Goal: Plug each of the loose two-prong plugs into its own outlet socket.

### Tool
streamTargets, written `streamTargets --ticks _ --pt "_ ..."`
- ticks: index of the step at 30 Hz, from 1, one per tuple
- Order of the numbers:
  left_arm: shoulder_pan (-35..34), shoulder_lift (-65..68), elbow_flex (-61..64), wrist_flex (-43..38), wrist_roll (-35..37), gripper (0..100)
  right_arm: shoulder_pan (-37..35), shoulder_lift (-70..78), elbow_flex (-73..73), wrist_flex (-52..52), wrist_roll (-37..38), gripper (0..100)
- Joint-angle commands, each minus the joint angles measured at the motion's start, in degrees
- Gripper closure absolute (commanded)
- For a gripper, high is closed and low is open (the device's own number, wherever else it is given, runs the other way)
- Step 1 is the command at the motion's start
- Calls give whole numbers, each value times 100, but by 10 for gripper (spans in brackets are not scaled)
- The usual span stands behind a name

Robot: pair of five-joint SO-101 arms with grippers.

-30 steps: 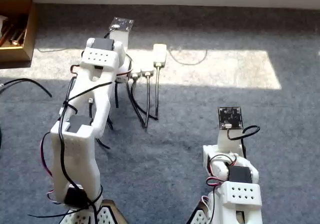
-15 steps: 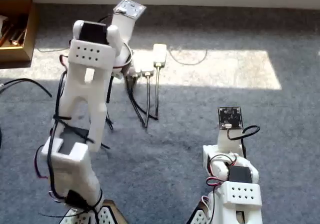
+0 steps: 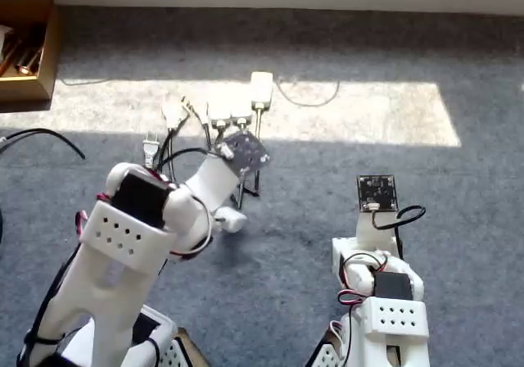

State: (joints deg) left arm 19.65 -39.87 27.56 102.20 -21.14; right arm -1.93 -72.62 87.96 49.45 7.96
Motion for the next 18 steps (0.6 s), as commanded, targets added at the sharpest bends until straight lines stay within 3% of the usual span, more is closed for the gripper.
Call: streamTargets --ticks 1,3,6,14,18 --pt "110 -541 470 62 -448 997 -40 -66 -13 -101 62 697" --pt "163 -637 611 53 -1143 997 -40 -66 -13 -101 62 697" --pt "444 -681 910 53 -1424 997 -40 -66 -13 -101 62 697" --pt "2554 -690 1771 35 -1925 993 -40 -66 -13 -101 62 697" --pt "2176 -690 1631 26 -1934 967 -40 -66 -13 -101 62 697"
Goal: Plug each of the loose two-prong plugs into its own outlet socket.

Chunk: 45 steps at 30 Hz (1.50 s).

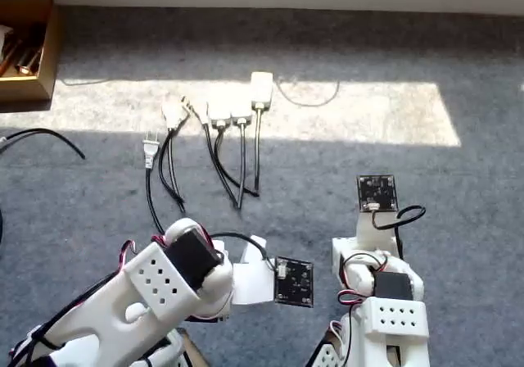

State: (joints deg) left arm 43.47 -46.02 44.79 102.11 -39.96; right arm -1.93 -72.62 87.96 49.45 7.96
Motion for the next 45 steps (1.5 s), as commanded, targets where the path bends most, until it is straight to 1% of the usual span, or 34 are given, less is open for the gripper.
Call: streamTargets --ticks 1,2,4,7,11,12,13,15,17,20,22,23,25,28,30,35,39,43,45 --pt "-488 -75 -163 35 -70 941 -40 -66 -13 -101 62 697" --pt "-822 -75 -242 35 -158 910 -40 -66 -13 -101 62 697" --pt "-1648 -66 -277 35 -809 855 -40 -66 -13 -101 62 697" --pt "-2774 -57 92 44 -2444 829 -40 -66 -13 -101 62 697" --pt "-3662 -66 1068 35 -4695 845 -40 -66 -13 -101 62 697" --pt "-3811 -66 1095 26 -5029 848 -40 -66 -13 -101 62 697" --pt "-3934 -75 1024 26 -5090 854 -40 -66 -13 -101 62 697" --pt "-4084 -75 611 -97 -4888 858 -40 -66 -13 -101 62 697" --pt "-4057 -75 207 -396 -4141 856 -40 -66 -13 -101 62 697" --pt "-3574 -22 40 -1495 -2514 856 -40 -66 -22 -101 62 697" --pt "-3196 -13 198 -2268 -1653 856 -40 -66 -31 -101 62 697" --pt "-2967 -13 356 -2567 -1354 856 -40 -66 -31 -101 62 697" --pt "-2431 -13 690 -2980 -1020 856 -40 -66 -31 -101 62 697" --pt "-1719 -13 1156 -3367 -695 856 -40 -66 -22 -101 62 697" --pt "-1508 -4 1385 -3534 -615 856 -40 -66 -22 -101 62 697" --pt "-1508 -4 1859 -3930 -589 856 -40 -66 -22 -101 62 697" --pt "-1455 -4 1982 -3938 -580 856 -40 -66 -22 -101 62 697" --pt "-1358 -48 1895 -3930 -580 856 -40 -66 -13 -101 62 697" --pt "-1560 -31 1587 -3930 -431 857 -40 -66 -13 -101 62 697"
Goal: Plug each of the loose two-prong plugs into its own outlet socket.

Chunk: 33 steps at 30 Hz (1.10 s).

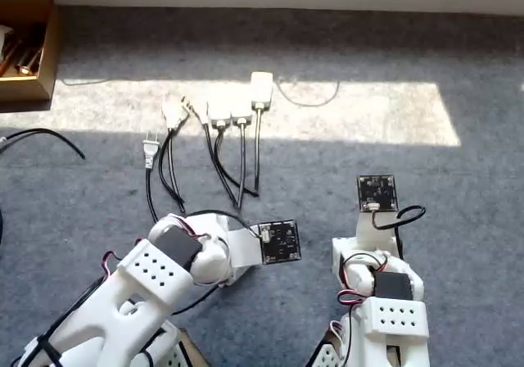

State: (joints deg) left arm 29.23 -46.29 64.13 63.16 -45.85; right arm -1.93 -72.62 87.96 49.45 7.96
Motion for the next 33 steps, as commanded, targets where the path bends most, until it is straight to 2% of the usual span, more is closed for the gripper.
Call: streamTargets --ticks 1,4,7,20,23,29,33 --pt "-338 4 -505 -62 229 857 -40 -66 -13 -101 62 697" --pt "-822 13 -760 -193 290 859 -40 -66 -13 -101 62 697" --pt "-963 13 -558 -440 290 859 -40 -66 -13 -101 62 697" --pt "154 13 391 -624 290 859 -40 -66 -22 -101 62 697" --pt "585 4 136 -70 290 859 -40 -66 -22 -101 62 697" --pt "1631 -40 -1121 1600 651 859 -40 -66 -13 -101 62 697" --pt "1877 -40 -1991 2462 695 859 -40 -66 -13 -101 62 697"
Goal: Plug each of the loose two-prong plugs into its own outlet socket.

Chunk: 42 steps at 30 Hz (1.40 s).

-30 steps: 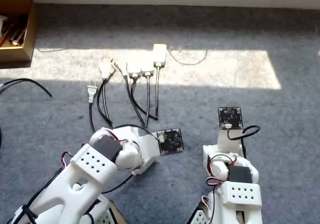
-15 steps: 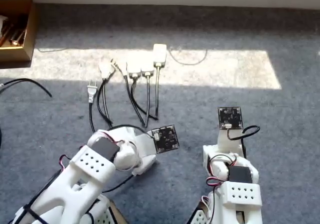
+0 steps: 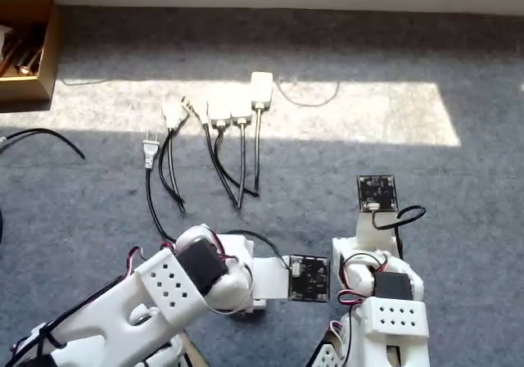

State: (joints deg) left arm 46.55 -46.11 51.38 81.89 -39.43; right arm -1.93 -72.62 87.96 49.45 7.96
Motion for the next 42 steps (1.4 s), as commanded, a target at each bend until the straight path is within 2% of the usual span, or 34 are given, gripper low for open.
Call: streamTargets --ticks 1,4,6,13,18,23,28,34,38,42 --pt "145 -57 -927 791 53 859 -40 -66 -13 -101 62 697" --pt "180 -57 -1165 1222 18 859 -40 -66 -13 -101 62 697" --pt "180 -22 -866 1152 0 857 -31 -66 -13 -101 62 697" --pt "119 -13 1499 -1178 -536 854 -4 -66 -22 -84 62 697" --pt "-637 -13 1648 -1916 -554 803 -4 -66 -22 -75 62 697" --pt "-1174 -13 1499 -2022 -1011 800 -13 -66 -31 -66 62 697" --pt "-1209 -4 1560 -2075 -1081 800 -31 -66 -31 -66 62 697" --pt "-1218 -4 2070 -2620 -1081 800 -31 -66 -13 -66 62 697" --pt "-1218 -4 2132 -2611 -1090 801 -31 -66 -22 -66 62 697" --pt "-1191 -4 2114 -2593 -1319 889 -31 -66 -31 -66 62 697"
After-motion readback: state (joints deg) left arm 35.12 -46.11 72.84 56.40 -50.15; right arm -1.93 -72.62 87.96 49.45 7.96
